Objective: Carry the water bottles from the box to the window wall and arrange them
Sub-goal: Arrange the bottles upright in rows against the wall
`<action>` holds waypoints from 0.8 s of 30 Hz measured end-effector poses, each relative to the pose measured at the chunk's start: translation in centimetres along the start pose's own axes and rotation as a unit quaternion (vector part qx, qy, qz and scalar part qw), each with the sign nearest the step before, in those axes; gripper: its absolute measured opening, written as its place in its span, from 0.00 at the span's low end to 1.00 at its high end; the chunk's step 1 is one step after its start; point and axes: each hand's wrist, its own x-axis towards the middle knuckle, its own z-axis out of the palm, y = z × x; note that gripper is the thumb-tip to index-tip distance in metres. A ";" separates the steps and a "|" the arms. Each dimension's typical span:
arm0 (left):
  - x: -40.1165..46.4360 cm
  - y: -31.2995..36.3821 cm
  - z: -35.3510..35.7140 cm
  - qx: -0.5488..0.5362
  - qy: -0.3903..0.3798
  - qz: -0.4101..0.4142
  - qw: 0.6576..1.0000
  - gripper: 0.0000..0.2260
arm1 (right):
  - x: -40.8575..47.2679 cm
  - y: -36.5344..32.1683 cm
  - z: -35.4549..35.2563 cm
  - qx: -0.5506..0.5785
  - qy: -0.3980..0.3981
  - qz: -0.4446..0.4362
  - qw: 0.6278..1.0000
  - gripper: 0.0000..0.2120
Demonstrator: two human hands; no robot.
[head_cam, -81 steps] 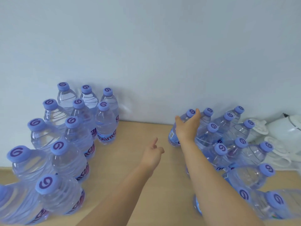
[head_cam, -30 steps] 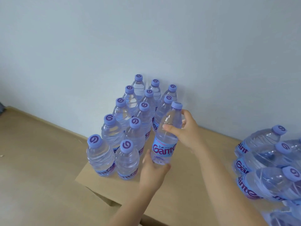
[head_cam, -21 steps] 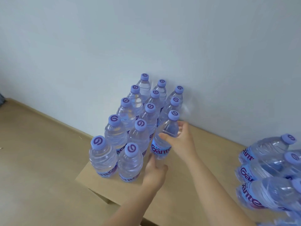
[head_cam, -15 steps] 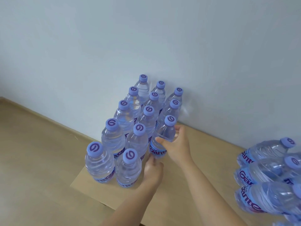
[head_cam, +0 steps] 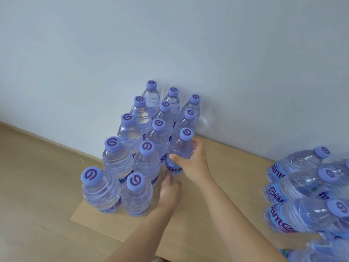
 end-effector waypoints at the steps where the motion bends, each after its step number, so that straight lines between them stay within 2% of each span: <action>1: -0.1 0.0 0.0 0.009 -0.001 0.002 1.000 0.30 | 0.0 -0.3 0.0 -0.002 -0.013 0.004 1.000 0.35; 4: -0.4 -0.2 0.2 0.029 0.005 0.008 1.000 0.30 | -1.1 -0.8 -0.9 -0.013 -0.027 0.012 0.999 0.41; 8: -1.0 -0.7 2.3 0.039 0.037 -0.032 0.998 0.19 | -3.9 -0.5 -4.3 -0.030 0.001 0.049 0.998 0.37; 9: -1.4 -1.0 3.3 0.045 0.020 -0.041 0.998 0.19 | -4.6 -0.4 -5.5 -0.031 0.017 0.052 0.998 0.35; 12: -3.2 -1.5 6.9 0.086 -0.054 -0.046 0.994 0.30 | -6.8 -0.4 -9.7 -0.046 0.079 0.046 0.995 0.30; 15: -4.8 -1.6 10.8 0.104 -0.108 -0.036 0.988 0.30 | -9.1 -0.6 -14.3 -0.067 0.143 0.040 0.987 0.23; 17: -5.9 -1.5 13.2 0.115 -0.143 -0.018 0.983 0.29 | -10.5 -0.7 -17.1 -0.121 0.214 0.023 0.969 0.19; 20: -7.2 -1.6 15.9 0.131 -0.193 0.007 0.972 0.29 | -11.4 -0.5 -21.0 -0.251 0.325 0.010 0.912 0.15; 22: -7.8 -1.7 16.8 0.148 -0.215 0.015 0.965 0.29 | -11.3 0.4 -23.0 -0.340 0.311 0.080 0.884 0.15; 24: -8.2 -1.8 17.3 0.164 -0.227 0.021 0.960 0.29 | -11.0 1.3 -24.1 -0.348 0.257 0.172 0.885 0.16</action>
